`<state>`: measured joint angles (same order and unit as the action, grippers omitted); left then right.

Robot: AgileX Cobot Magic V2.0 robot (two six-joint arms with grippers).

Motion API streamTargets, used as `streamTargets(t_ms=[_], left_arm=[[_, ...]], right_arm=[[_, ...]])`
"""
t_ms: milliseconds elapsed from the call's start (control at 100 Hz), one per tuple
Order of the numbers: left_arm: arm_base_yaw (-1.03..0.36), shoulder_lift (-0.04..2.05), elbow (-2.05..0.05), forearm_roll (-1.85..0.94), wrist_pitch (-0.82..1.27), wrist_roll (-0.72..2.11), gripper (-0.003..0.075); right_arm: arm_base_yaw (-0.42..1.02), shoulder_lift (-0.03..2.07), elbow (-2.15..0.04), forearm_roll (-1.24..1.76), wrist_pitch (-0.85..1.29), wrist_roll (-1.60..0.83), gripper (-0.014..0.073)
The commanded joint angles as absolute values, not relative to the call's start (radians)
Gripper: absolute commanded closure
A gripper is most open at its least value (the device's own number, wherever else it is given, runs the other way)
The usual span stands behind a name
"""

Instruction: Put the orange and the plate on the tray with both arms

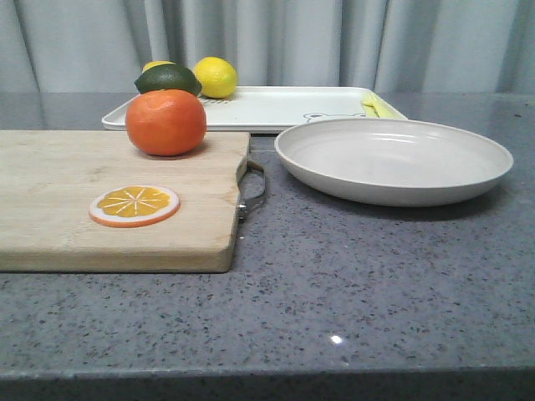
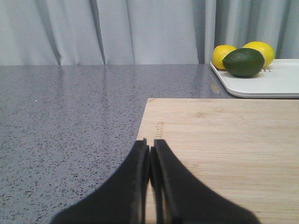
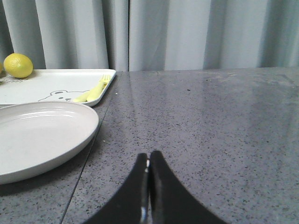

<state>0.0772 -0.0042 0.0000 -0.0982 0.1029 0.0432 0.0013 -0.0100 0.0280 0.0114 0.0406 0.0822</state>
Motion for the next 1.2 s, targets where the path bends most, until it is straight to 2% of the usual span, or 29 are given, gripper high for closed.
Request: streamTargets(t_ms=[0, 520, 650, 780, 940, 1190], left_arm=[[0.078, -0.034, 0.023, -0.109, 0.023, 0.042, 0.0738], [0.078, -0.034, 0.023, -0.109, 0.0, 0.042, 0.0739], [0.078, -0.034, 0.012, -0.109, 0.0, 0.042, 0.0739], [0.078, -0.011, -0.019, -0.129, 0.006, 0.04, 0.0739], [0.078, 0.074, -0.1, -0.129, 0.0, 0.04, 0.0739], [0.078, 0.275, -0.259, -0.129, -0.005, 0.04, 0.0739]], right_arm=[[-0.003, -0.031, 0.028, 0.0, -0.046, 0.08, 0.0662], [-0.003, -0.031, 0.028, 0.0, -0.179, 0.08, 0.0662], [-0.003, -0.03, 0.021, 0.0, -0.151, 0.08, 0.066], [-0.003, -0.008, -0.043, 0.0, -0.02, 0.08, 0.0652], [-0.003, 0.088, -0.144, 0.0, 0.067, 0.08, 0.0652], [-0.003, 0.32, -0.28, 0.0, 0.067, 0.08, 0.0652]])
